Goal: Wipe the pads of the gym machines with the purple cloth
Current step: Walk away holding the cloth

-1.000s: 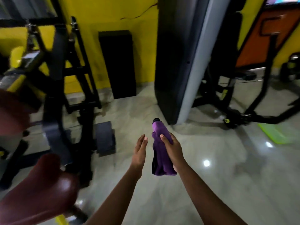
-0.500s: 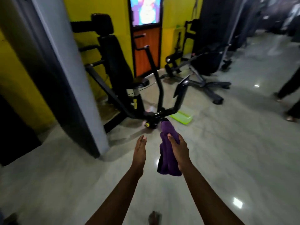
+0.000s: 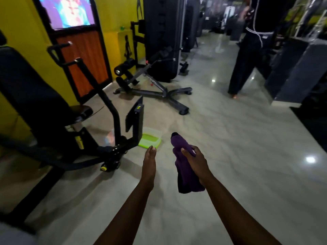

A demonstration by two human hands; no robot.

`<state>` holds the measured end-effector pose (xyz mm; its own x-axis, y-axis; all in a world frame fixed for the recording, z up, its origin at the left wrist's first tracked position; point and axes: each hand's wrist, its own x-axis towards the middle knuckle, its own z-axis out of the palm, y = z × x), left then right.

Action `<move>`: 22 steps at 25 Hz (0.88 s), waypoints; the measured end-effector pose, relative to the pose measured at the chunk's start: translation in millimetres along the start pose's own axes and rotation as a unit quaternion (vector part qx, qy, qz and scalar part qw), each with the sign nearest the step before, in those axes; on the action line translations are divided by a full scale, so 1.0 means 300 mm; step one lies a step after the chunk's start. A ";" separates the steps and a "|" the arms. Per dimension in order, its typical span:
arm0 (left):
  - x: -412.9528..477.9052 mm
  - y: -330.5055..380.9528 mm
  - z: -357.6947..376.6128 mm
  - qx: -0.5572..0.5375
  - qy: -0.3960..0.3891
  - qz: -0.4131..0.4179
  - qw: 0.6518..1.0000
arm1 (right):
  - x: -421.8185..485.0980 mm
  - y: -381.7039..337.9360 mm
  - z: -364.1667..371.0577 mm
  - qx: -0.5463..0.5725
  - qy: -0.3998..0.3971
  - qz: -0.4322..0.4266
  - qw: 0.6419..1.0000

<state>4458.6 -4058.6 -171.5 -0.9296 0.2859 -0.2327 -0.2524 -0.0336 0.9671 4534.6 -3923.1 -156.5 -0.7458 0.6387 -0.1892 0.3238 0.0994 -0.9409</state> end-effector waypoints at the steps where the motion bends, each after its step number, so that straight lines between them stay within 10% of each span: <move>1: 0.064 -0.001 0.066 0.003 -0.011 -0.006 1.000 | 0.074 0.008 -0.042 -0.006 0.003 0.005 1.000; 12: 0.852 0.077 0.582 -0.012 0.100 -0.014 0.995 | 1.144 -0.029 -0.223 -0.208 -0.143 0.001 0.968; 22: 1.580 0.129 0.661 -0.007 0.217 -0.041 0.975 | 2.055 -0.130 0.129 -0.350 -0.294 -0.025 0.889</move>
<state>4061.5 -3734.3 -223.8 -0.9316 -0.1439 -0.3339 -0.3313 -0.0419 0.9426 4039.7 -3562.8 -247.2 -0.8786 0.1317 -0.4591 0.4108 0.6988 -0.5856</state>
